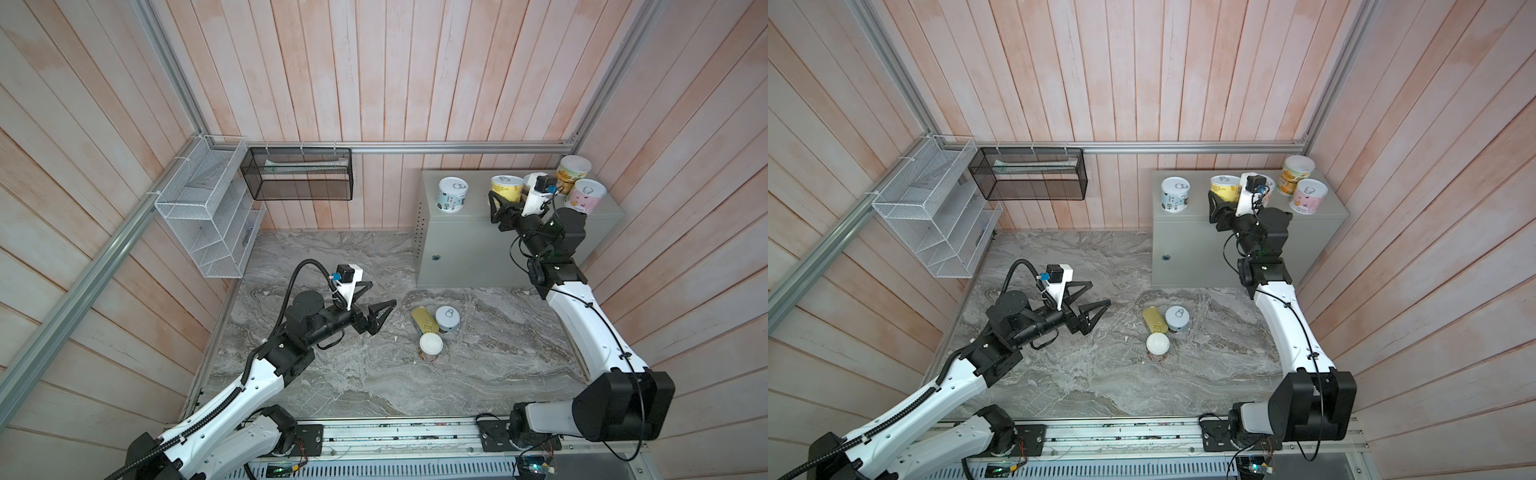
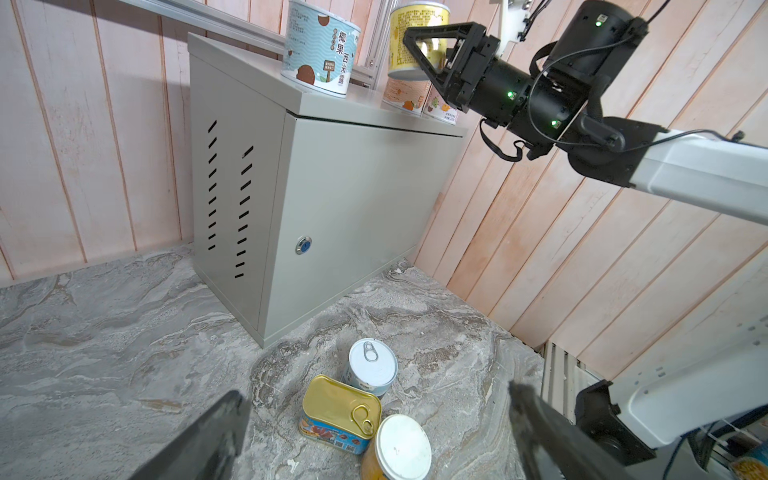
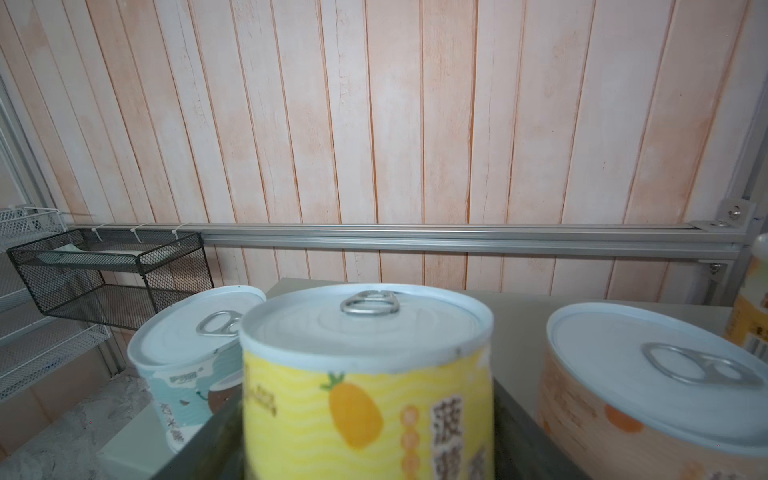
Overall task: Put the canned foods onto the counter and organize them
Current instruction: 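Carry the yellow-labelled can up onto the cabinet top with the right gripper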
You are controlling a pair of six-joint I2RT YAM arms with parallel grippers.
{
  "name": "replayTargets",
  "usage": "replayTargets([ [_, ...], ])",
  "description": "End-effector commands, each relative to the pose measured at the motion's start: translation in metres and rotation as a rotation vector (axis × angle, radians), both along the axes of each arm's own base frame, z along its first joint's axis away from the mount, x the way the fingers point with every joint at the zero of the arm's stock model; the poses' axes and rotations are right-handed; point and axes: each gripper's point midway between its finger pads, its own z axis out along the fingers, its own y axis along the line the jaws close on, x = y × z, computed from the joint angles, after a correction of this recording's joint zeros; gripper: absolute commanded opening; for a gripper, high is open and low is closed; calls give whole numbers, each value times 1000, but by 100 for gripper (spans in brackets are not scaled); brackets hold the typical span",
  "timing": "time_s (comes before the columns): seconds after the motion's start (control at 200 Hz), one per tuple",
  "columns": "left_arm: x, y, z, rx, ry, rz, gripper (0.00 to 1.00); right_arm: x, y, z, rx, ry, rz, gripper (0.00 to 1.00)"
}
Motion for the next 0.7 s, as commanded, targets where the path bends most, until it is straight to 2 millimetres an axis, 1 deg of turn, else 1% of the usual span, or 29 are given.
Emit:
replayTargets([
  [0.0,-1,-1,2,2,-29,-9,100,-4,-5,48,0,-159,-10,60],
  [0.115,1,1,1,9,-26,8,100,9,-7,38,-12,-142,-24,61],
  [0.205,2,1,1,12,-26,12,100,22,-9,24,-21,-109,-45,60],
  [0.33,4,0,0,15,-21,16,100,34,-10,10,-40,-88,-56,61],
  [0.43,6,-1,-3,18,-12,17,100,46,-15,-2,-45,-62,-87,61],
  [0.695,8,-2,-4,20,-4,18,100,69,-28,-17,-55,-31,-162,61],
])
